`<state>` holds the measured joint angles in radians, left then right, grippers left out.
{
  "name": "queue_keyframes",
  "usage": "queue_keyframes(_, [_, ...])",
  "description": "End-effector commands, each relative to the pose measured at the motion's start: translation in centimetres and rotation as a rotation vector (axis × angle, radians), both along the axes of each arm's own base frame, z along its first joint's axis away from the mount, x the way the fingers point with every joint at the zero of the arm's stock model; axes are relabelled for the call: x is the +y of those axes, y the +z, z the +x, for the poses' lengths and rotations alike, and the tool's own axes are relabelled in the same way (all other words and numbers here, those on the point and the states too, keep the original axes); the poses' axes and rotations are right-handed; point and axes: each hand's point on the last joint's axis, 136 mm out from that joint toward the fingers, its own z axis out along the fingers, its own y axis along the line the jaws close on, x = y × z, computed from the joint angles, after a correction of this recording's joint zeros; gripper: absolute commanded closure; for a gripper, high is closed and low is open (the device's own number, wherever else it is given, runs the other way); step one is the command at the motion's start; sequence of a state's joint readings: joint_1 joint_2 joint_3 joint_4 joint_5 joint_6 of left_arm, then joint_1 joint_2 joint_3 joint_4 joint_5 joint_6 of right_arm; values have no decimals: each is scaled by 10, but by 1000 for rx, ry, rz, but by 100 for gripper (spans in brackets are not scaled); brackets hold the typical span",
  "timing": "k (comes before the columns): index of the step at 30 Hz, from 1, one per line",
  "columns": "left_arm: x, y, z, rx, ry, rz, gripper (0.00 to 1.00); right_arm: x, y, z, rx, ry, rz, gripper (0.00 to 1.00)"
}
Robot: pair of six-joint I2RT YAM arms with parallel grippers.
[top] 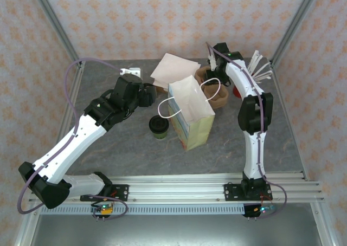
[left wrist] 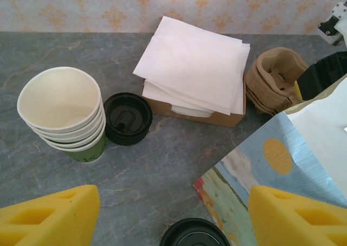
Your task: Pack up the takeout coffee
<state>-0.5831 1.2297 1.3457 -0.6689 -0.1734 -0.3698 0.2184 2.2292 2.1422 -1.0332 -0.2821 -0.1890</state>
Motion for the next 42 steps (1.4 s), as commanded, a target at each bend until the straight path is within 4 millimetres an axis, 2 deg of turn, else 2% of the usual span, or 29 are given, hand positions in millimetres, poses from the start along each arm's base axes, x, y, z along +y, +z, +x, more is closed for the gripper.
queue_keyframes(1, [2, -6, 0, 17, 21, 5, 26, -4, -5, 1, 14, 19, -54, 51])
queue_keyframes(26, [2, -12, 0, 27, 21, 11, 26, -3, -8, -6, 45, 32, -91, 57])
queue_keyframes(32, [1, -14, 0, 31, 17, 13, 26, -2, 2, -4, 21, 24, -85, 62])
queue_keyframes(42, [1, -15, -1, 31, 16, 11, 26, -1, 29, -5, -28, 13, -62, 62])
